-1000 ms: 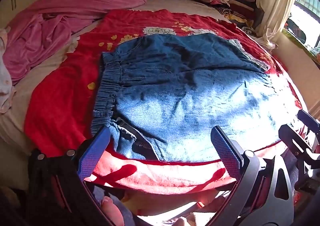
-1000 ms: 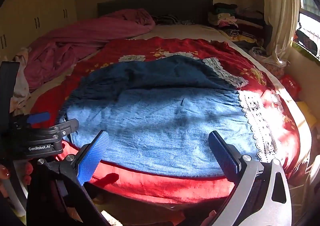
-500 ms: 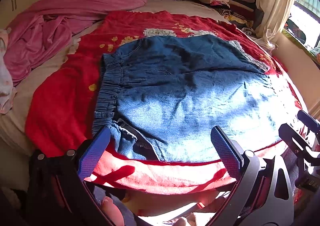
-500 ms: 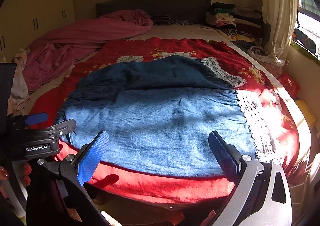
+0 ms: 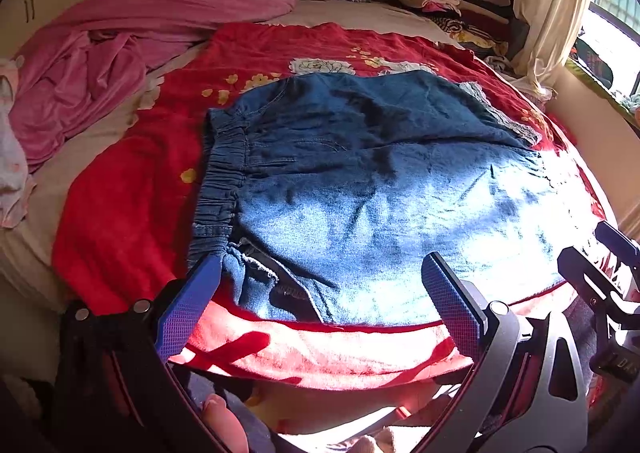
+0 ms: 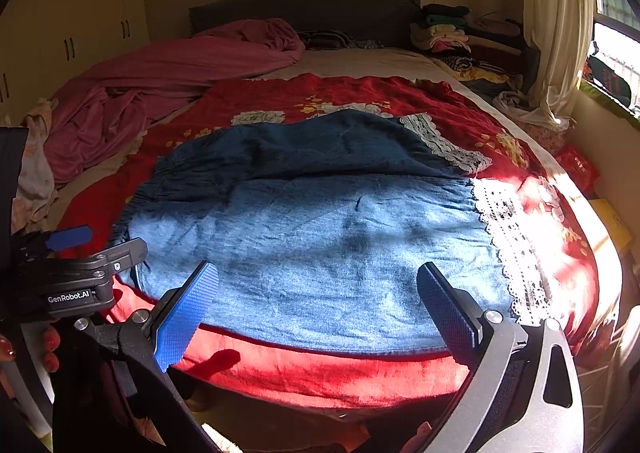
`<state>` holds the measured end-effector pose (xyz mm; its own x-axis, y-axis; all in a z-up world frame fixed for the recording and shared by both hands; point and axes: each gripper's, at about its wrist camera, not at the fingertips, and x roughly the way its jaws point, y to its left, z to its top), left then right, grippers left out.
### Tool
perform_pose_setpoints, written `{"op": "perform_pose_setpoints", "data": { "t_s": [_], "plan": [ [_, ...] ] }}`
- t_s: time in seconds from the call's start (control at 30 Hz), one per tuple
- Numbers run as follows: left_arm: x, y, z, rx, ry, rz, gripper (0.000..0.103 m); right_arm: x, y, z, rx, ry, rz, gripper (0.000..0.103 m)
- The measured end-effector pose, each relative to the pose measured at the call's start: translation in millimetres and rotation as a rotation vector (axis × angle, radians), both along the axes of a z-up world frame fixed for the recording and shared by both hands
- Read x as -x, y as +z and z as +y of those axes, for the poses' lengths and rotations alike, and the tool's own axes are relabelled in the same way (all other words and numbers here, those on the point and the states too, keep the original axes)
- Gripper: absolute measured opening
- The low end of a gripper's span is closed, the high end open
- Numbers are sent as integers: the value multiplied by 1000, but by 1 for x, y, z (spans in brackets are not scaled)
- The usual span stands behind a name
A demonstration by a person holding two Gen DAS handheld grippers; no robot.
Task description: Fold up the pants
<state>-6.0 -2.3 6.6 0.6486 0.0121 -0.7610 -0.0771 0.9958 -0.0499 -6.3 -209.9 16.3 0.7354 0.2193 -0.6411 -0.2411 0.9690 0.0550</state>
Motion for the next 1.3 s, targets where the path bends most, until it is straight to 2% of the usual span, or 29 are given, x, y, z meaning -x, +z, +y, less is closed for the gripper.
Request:
{"op": "perform_pose_setpoints", "data": {
  "t_s": [0.7,0.8,0.9,1.2,1.3],
  "plan": [
    [-6,-8,3,-2,12,11,94,-14,-7,0,-4,-4,30,99],
    [-9,-10,5,-22,10,6,94,-19,-7,1,-15,21,32,99],
    [-15,-11,9,-37,7,4,94,-31,-5,4,0,43,32,99],
    [-48,-7,58,5,77,-2,94,-85,6,14,35,75,13,99],
    [-61,-5,74,23,100,-7,94,-111,8,18,29,96,35,99]
  ]
}}
